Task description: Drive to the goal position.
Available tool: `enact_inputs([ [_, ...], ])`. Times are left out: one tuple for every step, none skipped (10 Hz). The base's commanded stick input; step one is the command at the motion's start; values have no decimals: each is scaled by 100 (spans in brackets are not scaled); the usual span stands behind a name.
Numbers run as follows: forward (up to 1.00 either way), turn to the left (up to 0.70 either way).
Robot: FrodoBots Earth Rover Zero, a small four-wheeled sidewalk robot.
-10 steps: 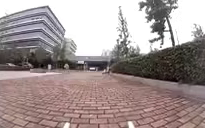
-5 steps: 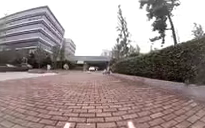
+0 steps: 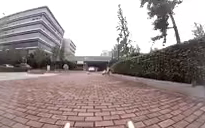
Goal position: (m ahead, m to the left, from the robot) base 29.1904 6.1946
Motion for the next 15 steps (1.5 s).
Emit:
enact_inputs([
  [45, 27],
  [45, 27],
  [45, 27],
  [45, 27],
  [45, 27],
  [45, 27],
  [45, 27],
  [45, 24],
  [45, 3],
  [45, 0],
  [45, 0],
  [45, 1],
  [45, 26],
  [45, 27],
  [45, 27],
])
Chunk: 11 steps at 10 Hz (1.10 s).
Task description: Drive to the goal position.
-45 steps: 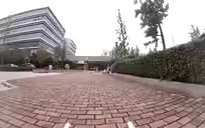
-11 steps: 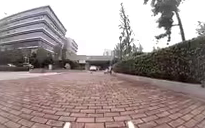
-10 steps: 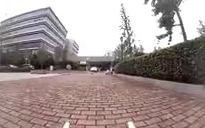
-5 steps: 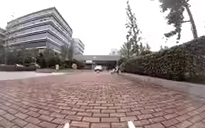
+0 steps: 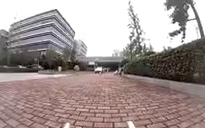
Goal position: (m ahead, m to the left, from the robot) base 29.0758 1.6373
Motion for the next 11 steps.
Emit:
enact_inputs([
  [45, 27],
  [45, 27],
  [45, 27],
  [45, 27],
  [45, 7],
  [45, 0],
  [45, 0],
  [45, 0],
  [45, 0],
  [45, 0],
  [45, 7],
])
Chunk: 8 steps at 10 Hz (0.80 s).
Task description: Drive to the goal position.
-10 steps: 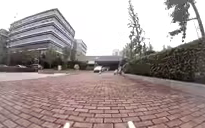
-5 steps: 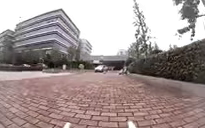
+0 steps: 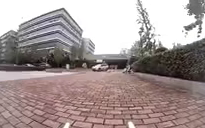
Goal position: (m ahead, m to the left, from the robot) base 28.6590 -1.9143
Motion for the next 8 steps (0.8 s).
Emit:
enact_inputs([
  [45, 24],
  [45, 27],
  [45, 27],
  [45, 27],
  [45, 27],
  [45, 27],
  [45, 27],
  [45, 27],
])
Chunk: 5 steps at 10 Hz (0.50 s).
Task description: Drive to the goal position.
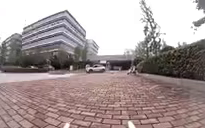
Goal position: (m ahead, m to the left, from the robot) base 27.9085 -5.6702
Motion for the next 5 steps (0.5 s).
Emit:
enact_inputs([
  [45, 27],
  [45, 27],
  [45, 27],
  [45, 27],
  [45, 16],
])
